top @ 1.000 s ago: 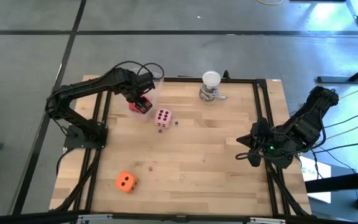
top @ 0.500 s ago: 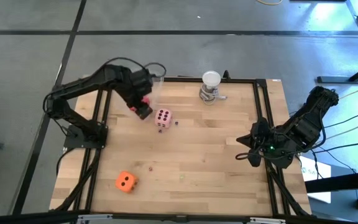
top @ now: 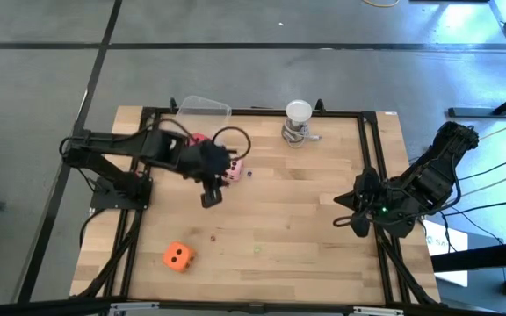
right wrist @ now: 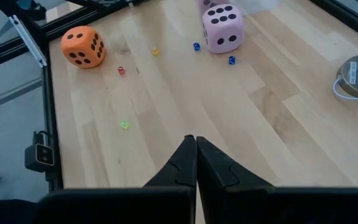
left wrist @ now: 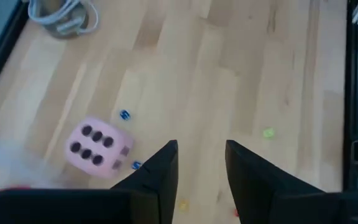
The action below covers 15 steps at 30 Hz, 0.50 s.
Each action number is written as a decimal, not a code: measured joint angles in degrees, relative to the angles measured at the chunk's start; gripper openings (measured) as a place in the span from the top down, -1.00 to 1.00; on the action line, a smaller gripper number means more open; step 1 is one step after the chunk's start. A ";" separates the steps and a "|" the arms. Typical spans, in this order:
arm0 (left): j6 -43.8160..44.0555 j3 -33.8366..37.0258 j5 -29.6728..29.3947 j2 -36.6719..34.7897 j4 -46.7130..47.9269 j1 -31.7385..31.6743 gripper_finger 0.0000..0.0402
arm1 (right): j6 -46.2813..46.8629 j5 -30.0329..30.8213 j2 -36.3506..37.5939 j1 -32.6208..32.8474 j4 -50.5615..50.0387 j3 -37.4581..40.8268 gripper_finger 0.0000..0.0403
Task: Pick & Place Dice
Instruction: Put the small red dice into the transparent bin
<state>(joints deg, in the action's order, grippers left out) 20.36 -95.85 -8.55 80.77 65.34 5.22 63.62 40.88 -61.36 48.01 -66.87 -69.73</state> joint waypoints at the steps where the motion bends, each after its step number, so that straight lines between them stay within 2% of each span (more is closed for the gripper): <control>1: 1.73 0.00 -0.11 0.00 0.08 1.12 0.38 | 0.00 0.02 0.00 0.00 0.09 0.00 1.00; 5: 5.71 -0.03 -0.76 2.33 2.79 5.34 0.38 | 0.00 0.04 0.00 0.00 0.12 0.00 1.00; 9: 5.38 0.00 -1.80 7.62 4.30 8.49 0.38 | 0.00 0.06 -0.02 0.00 0.22 0.00 1.00; 15: -4.80 0.00 6.86 17.32 4.76 11.58 0.38 | 0.00 0.21 -0.02 0.00 0.37 0.00 1.00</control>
<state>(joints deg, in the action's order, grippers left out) 15.57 -95.85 -1.69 98.09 70.11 16.80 63.61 41.09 -61.39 48.01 -66.50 -69.73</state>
